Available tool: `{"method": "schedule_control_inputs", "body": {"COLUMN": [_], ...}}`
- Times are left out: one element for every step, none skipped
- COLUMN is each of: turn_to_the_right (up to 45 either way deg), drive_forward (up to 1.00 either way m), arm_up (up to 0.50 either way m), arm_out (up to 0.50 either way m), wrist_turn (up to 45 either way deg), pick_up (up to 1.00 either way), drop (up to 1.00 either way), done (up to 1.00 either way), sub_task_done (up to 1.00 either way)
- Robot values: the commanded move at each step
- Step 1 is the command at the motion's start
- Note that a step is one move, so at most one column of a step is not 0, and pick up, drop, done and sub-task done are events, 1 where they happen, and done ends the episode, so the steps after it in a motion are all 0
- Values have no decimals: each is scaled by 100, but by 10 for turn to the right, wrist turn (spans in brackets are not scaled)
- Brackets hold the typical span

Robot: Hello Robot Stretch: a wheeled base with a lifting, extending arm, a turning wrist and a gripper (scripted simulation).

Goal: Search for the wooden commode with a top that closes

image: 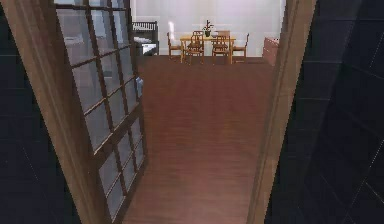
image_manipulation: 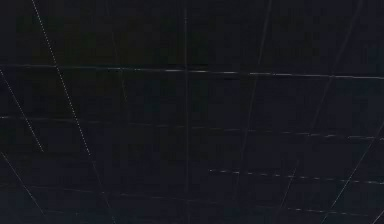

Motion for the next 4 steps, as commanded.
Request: {"method": "schedule_control_inputs", "body": {"turn_to_the_right": [0, -90, 0, 330], "drive_forward": [100, 0, 5, 0], "arm_up": [0, 0, 0, 0], "arm_out": [0, 0, 0, 0], "wrist_turn": [0, 0, 0, 0], "pick_up": [0, 0, 0, 0], "drop": [0, 0, 0, 0], "done": [0, 0, 0, 0], "sub_task_done": [0, 0, 0, 0]}}
